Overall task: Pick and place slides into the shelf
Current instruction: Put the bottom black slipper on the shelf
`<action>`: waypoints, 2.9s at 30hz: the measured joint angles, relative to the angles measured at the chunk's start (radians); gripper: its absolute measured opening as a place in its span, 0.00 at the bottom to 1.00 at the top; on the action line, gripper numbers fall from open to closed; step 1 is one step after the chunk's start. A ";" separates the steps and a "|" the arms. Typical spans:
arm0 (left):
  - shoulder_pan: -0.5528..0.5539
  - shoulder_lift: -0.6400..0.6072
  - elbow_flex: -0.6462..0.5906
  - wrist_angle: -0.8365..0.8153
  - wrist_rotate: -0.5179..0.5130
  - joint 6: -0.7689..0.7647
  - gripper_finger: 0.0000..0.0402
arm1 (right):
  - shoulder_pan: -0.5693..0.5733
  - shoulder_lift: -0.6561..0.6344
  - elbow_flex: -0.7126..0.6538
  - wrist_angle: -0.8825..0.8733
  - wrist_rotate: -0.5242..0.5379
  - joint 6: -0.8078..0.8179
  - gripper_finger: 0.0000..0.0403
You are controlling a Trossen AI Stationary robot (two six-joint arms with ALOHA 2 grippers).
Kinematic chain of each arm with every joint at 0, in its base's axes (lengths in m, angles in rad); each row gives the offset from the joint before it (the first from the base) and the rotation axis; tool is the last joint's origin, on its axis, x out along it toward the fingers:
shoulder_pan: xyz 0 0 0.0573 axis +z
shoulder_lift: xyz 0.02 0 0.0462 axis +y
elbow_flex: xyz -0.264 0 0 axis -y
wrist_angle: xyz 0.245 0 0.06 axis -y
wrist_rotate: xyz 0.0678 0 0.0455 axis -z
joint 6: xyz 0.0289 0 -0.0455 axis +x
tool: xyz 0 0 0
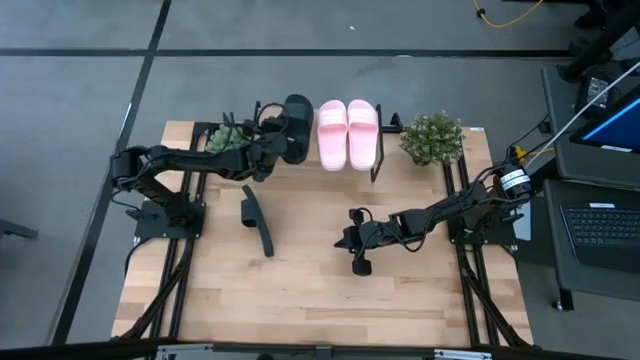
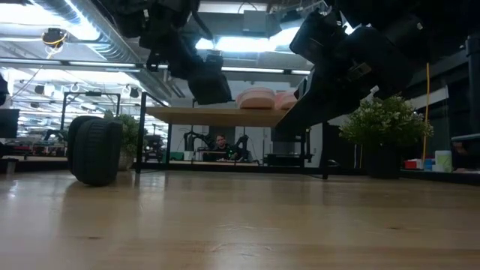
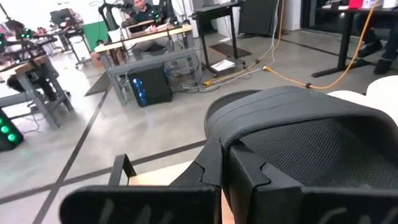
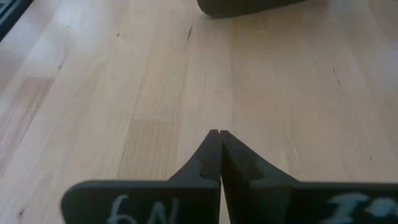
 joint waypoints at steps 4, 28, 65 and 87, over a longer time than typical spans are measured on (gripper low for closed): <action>0.020 0.024 0.000 -0.001 0.004 -0.034 0.00 | 0.000 0.000 0.000 0.000 0.000 0.000 0.01; 0.039 0.054 0.000 0.005 0.008 -0.050 0.00 | 0.000 0.000 0.000 0.001 0.000 -0.001 0.01; 0.045 0.089 -0.001 0.026 0.021 -0.061 0.00 | 0.000 0.000 0.001 0.009 0.000 -0.003 0.01; 0.045 0.119 0.001 0.048 0.013 -0.081 0.00 | 0.000 0.000 0.001 0.018 0.000 -0.004 0.01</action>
